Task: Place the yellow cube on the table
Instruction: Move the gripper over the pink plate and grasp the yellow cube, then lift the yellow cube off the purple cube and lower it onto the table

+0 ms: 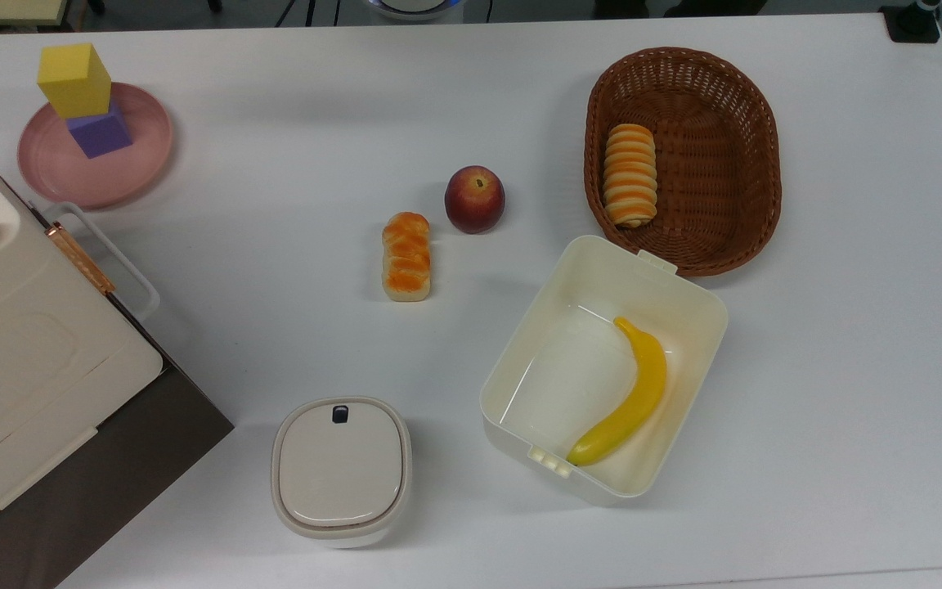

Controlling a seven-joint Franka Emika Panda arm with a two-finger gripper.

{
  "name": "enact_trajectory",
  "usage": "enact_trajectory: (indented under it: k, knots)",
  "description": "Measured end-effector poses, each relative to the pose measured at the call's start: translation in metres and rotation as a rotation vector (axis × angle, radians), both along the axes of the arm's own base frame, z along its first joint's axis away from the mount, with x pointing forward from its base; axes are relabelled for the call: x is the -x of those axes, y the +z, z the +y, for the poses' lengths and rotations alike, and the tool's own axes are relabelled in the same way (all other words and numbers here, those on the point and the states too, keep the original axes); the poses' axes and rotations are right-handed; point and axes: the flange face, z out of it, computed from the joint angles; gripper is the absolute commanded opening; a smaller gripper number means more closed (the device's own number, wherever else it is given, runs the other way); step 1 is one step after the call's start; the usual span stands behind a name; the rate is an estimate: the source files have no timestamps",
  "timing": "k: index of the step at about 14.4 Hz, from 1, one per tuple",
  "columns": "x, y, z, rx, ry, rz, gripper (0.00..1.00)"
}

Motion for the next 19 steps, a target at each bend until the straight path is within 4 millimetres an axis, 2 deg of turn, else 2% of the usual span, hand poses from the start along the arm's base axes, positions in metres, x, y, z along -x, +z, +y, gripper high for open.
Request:
enact_trajectory:
  k: [4, 8, 11, 14, 17, 19]
  knots:
    - [0.037, -0.026, -0.077, -0.020, 0.054, 0.041, 1.00]
    - [0.062, -0.072, -0.130, -0.019, 0.112, 0.031, 1.00]
    - [0.076, -0.103, -0.157, -0.017, 0.148, 0.022, 1.00]
    - [0.082, -0.125, -0.179, -0.010, 0.170, 0.033, 1.00]
    - [0.082, -0.139, -0.195, 0.009, 0.188, 0.036, 1.00]
    - [0.084, -0.158, -0.211, 0.037, 0.200, 0.071, 1.00]
